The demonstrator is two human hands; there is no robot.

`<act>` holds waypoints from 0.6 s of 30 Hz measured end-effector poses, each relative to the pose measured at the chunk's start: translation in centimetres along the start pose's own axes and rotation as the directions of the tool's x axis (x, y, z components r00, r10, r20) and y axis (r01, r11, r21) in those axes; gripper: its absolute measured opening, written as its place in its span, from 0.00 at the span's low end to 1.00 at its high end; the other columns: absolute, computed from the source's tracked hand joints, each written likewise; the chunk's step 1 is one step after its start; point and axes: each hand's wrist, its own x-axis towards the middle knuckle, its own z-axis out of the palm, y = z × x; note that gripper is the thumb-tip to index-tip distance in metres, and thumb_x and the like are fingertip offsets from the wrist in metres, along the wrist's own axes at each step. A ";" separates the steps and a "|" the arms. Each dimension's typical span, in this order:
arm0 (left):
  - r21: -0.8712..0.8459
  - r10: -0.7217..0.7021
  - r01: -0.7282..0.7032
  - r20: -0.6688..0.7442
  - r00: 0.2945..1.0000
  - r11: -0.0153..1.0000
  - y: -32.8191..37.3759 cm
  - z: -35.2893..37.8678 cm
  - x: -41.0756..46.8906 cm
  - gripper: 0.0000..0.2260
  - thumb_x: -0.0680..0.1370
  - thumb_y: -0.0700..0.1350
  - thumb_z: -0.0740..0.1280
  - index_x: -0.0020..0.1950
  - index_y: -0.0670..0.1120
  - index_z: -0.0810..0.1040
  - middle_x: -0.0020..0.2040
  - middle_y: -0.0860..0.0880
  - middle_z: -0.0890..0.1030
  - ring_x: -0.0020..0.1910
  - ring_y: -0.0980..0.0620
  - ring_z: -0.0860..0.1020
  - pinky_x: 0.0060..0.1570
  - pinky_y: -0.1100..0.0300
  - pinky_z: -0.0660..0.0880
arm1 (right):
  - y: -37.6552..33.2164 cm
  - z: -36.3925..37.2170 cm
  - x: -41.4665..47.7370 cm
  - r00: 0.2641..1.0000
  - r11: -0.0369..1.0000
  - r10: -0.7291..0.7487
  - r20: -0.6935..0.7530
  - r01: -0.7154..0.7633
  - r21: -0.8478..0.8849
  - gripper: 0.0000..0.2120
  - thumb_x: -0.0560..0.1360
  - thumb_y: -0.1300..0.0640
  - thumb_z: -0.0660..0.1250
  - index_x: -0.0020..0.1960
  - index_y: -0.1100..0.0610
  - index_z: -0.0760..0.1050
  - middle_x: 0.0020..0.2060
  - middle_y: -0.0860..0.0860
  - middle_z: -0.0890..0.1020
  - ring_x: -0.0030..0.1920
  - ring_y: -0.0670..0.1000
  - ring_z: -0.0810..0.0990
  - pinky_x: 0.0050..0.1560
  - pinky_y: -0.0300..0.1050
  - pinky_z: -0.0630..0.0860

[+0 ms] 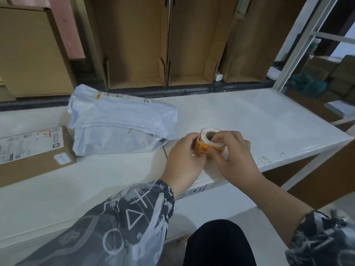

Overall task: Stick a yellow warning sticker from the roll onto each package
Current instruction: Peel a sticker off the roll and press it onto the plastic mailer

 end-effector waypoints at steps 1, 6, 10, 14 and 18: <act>0.030 0.010 -0.009 -0.012 1.000 1.000 0.0 0.1 0.0 0.18 0.74 0.42 0.68 0.56 0.64 0.78 0.55 0.57 0.85 0.58 0.55 0.83 0.63 0.50 0.79 | 0.1 0.0 0.0 1.000 1.000 -0.007 -0.007 0.007 0.000 0.14 0.75 0.57 0.76 0.56 0.50 0.74 0.52 0.36 0.75 0.62 0.48 0.74 0.59 0.43 0.59; 0.014 -0.004 0.005 -0.072 0.997 1.000 -0.6 0.1 0.0 0.14 0.76 0.43 0.72 0.57 0.59 0.79 0.55 0.55 0.84 0.55 0.56 0.84 0.61 0.51 0.81 | 0.0 0.2 0.0 1.000 1.000 -0.017 -0.025 0.017 0.003 0.13 0.75 0.56 0.76 0.56 0.52 0.75 0.52 0.35 0.76 0.62 0.47 0.74 0.59 0.42 0.58; 0.016 -0.019 0.021 -0.114 0.993 1.000 -0.6 -0.2 -0.2 0.15 0.77 0.40 0.74 0.50 0.59 0.74 0.47 0.55 0.83 0.49 0.55 0.84 0.57 0.52 0.82 | -0.2 0.4 0.1 0.999 1.000 0.005 -0.032 -0.004 0.027 0.14 0.75 0.55 0.76 0.57 0.51 0.75 0.53 0.35 0.77 0.62 0.46 0.74 0.61 0.46 0.61; 0.036 -0.026 0.031 -0.145 0.989 0.999 -0.7 -0.5 -0.3 0.09 0.76 0.41 0.75 0.49 0.50 0.77 0.44 0.53 0.83 0.46 0.52 0.84 0.51 0.55 0.82 | -0.5 0.5 0.2 0.999 0.999 0.033 -0.035 -0.031 0.038 0.16 0.75 0.53 0.75 0.59 0.46 0.73 0.53 0.38 0.80 0.62 0.46 0.74 0.60 0.49 0.61; 0.093 -0.008 0.020 -0.123 0.992 0.995 -0.7 -0.6 -0.4 0.07 0.77 0.39 0.74 0.45 0.49 0.78 0.42 0.55 0.82 0.43 0.54 0.81 0.47 0.65 0.76 | -1.2 0.3 0.2 1.000 0.997 -0.002 0.020 0.003 -0.073 0.19 0.75 0.51 0.70 0.64 0.39 0.72 0.51 0.35 0.78 0.62 0.48 0.72 0.58 0.51 0.62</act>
